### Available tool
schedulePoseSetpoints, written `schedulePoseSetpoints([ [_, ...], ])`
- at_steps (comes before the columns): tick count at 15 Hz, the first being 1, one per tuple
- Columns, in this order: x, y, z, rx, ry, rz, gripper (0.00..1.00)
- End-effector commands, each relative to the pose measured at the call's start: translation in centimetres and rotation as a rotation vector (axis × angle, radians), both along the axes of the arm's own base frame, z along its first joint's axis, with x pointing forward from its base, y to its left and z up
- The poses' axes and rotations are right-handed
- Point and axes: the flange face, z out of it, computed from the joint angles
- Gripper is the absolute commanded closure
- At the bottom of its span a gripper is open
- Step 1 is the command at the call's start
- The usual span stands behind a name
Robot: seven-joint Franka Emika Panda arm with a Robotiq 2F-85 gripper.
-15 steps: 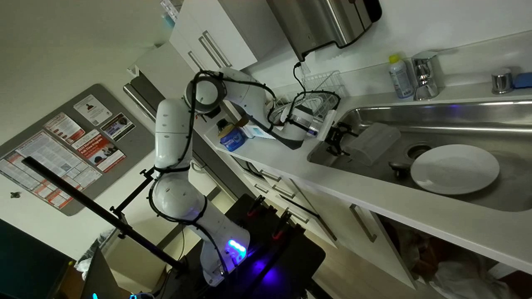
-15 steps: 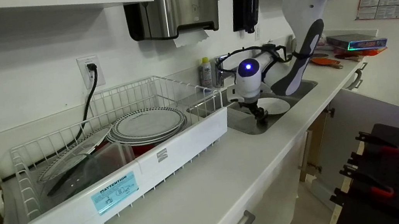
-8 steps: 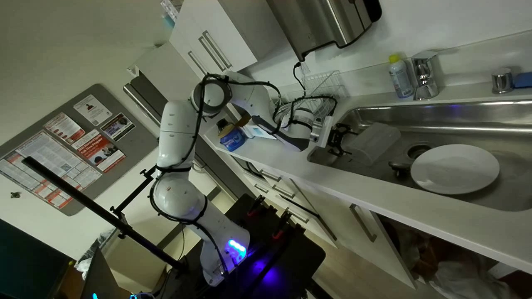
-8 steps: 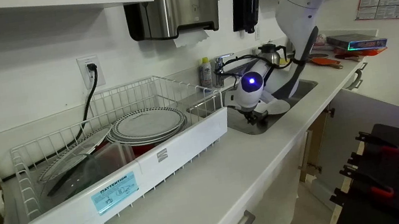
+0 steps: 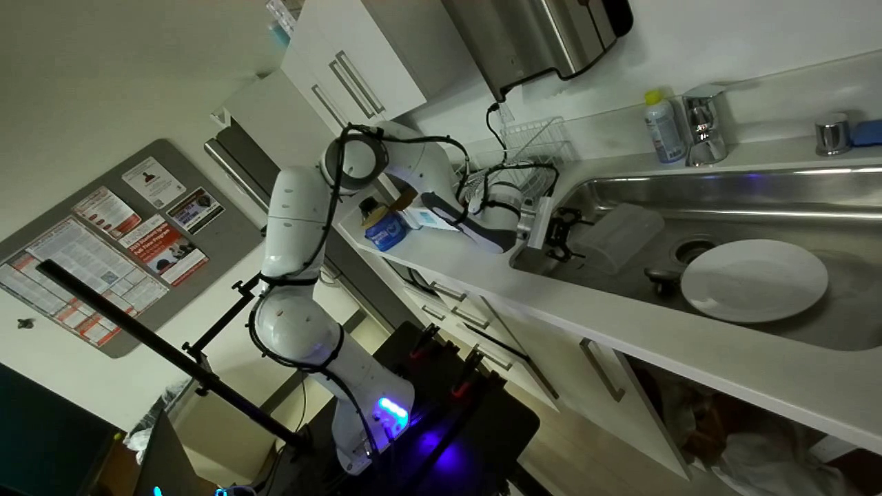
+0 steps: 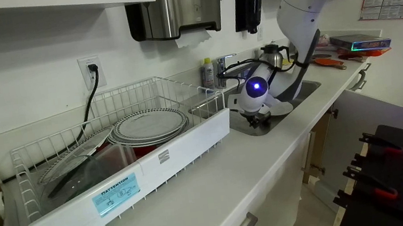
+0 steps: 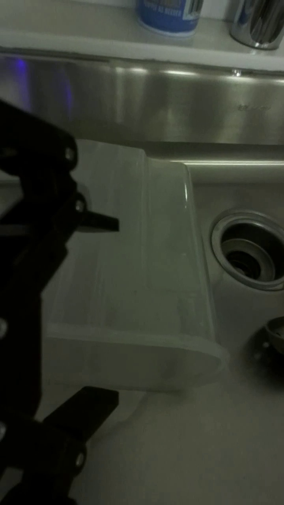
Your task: Put the container in the sink on the dish rack
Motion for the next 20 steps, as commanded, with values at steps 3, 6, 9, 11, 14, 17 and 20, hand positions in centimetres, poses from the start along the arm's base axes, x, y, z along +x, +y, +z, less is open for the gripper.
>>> schedulePoseSetpoints([
  [3, 0.9, -0.3, -0.1, -0.014, -0.121, 0.102, 0.00],
  [6, 1.1, -0.9, -0.3, 0.000, -0.163, 0.107, 0.00],
  [9, 1.2, -1.4, -0.8, 0.014, -0.183, 0.097, 0.00],
  [11, 1.3, -1.9, -1.0, 0.019, -0.191, 0.084, 0.00],
  [14, 1.5, -2.4, -0.8, 0.032, -0.212, 0.056, 0.35],
  [17, 1.6, -2.6, -0.7, 0.037, -0.221, 0.042, 0.58],
  [20, 1.5, -2.6, -0.3, 0.035, -0.229, 0.039, 0.81],
])
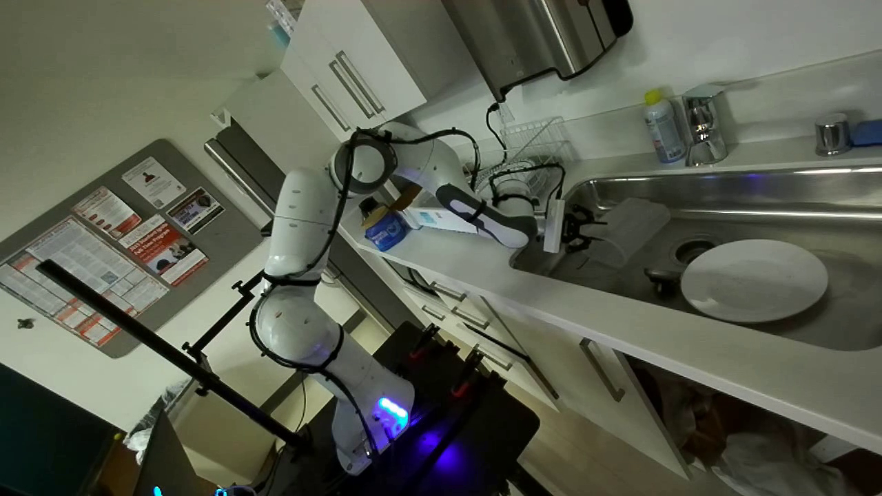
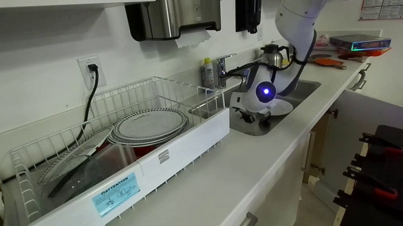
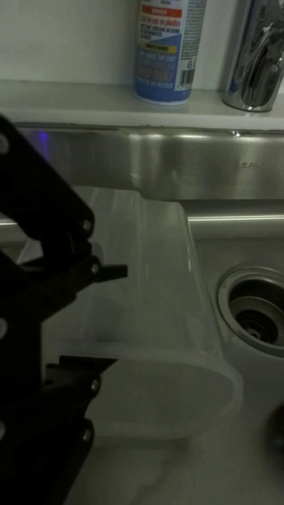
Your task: Put the container in the sink on the dish rack
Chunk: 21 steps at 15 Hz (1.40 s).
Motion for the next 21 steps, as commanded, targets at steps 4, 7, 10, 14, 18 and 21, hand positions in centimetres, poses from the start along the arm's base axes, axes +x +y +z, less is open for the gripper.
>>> schedulePoseSetpoints([
  [4, 0.7, -0.2, 1.6, 0.010, -0.076, -0.025, 0.96],
  [7, 1.0, -0.2, 3.6, 0.013, -0.135, -0.041, 1.00],
  [10, 0.7, -0.1, 5.9, 0.017, -0.169, -0.073, 0.99],
  [14, -0.5, 1.3, 8.6, 0.009, -0.207, -0.094, 0.98],
  [18, -2.3, 2.5, 11.0, -0.013, -0.256, -0.121, 0.98],
  [21, -3.8, 3.7, 13.0, -0.039, -0.288, -0.120, 0.98],
])
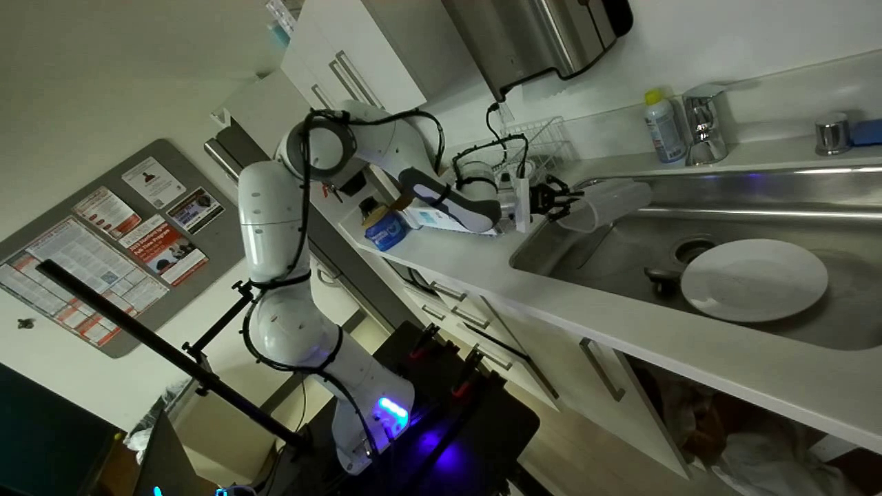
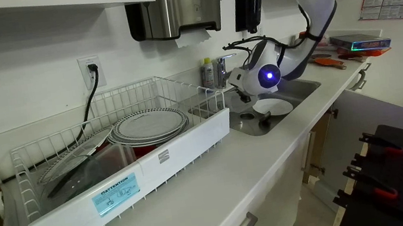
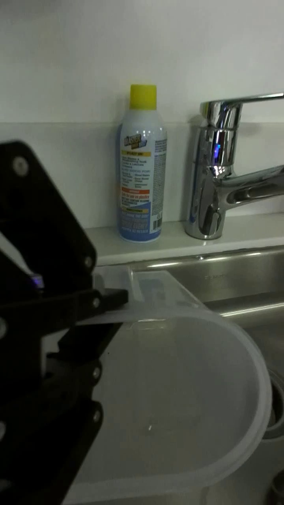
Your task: Put the container in the sink on the dish rack
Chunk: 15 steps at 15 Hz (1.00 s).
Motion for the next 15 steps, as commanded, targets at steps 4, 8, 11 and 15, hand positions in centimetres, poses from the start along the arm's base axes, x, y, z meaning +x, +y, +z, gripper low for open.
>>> schedulePoseSetpoints([
  [4, -4.2, 2.7, 6.6, -0.082, -0.104, 0.015, 0.98],
  [8, -5.8, 4.9, 10.3, -0.100, -0.156, 0.060, 0.98],
  [11, -6.7, 6.8, 12.3, -0.098, -0.194, 0.119, 0.98],
  [15, -7.8, 9.8, 14.0, -0.110, -0.239, 0.217, 0.98],
])
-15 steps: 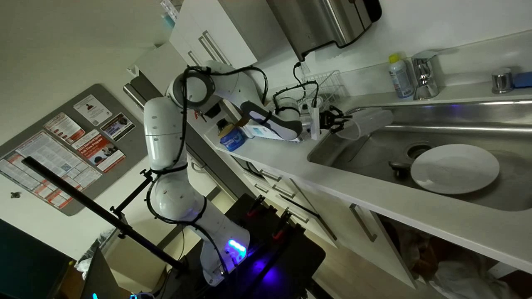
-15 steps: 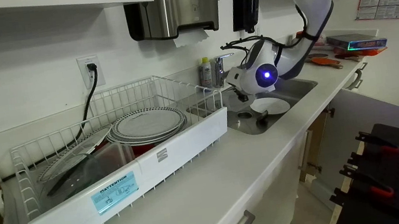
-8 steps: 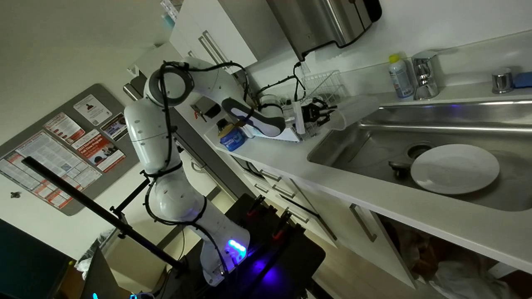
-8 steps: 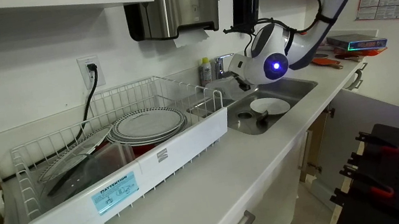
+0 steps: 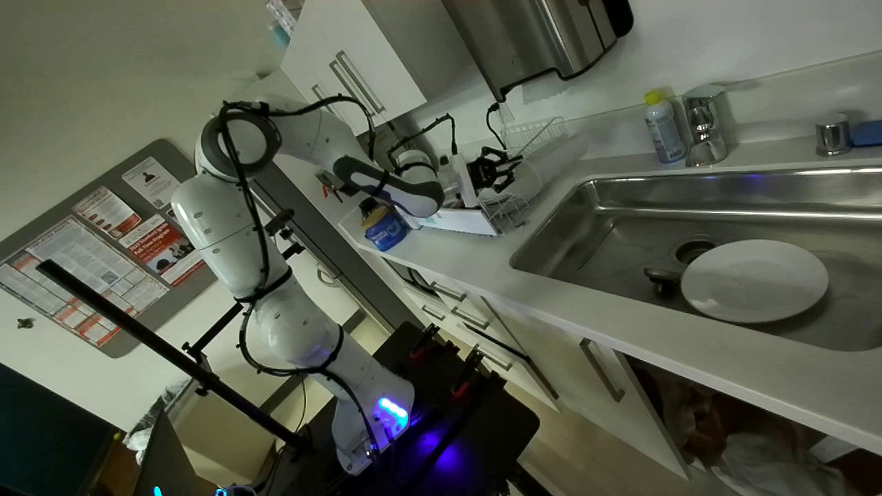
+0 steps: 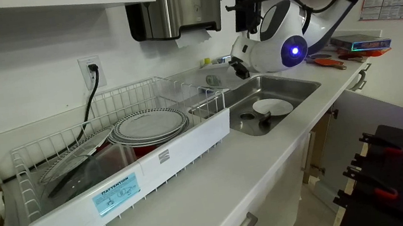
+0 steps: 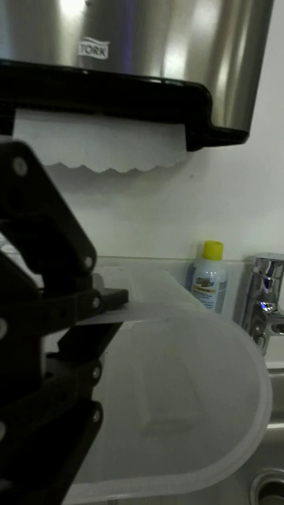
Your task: Put the container in the sink on the dish rack
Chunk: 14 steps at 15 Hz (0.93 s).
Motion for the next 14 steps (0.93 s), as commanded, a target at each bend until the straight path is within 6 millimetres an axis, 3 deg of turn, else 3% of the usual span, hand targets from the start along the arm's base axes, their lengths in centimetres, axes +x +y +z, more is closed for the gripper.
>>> schedulePoseSetpoints([
  [1, -1.8, 2.3, 2.1, -0.024, -0.067, 0.084, 0.98],
  [6, -2.8, 6.0, 3.1, -0.025, -0.135, 0.241, 0.98],
  [14, -3.6, 9.8, 3.7, 0.056, -0.189, 0.400, 0.98],
])
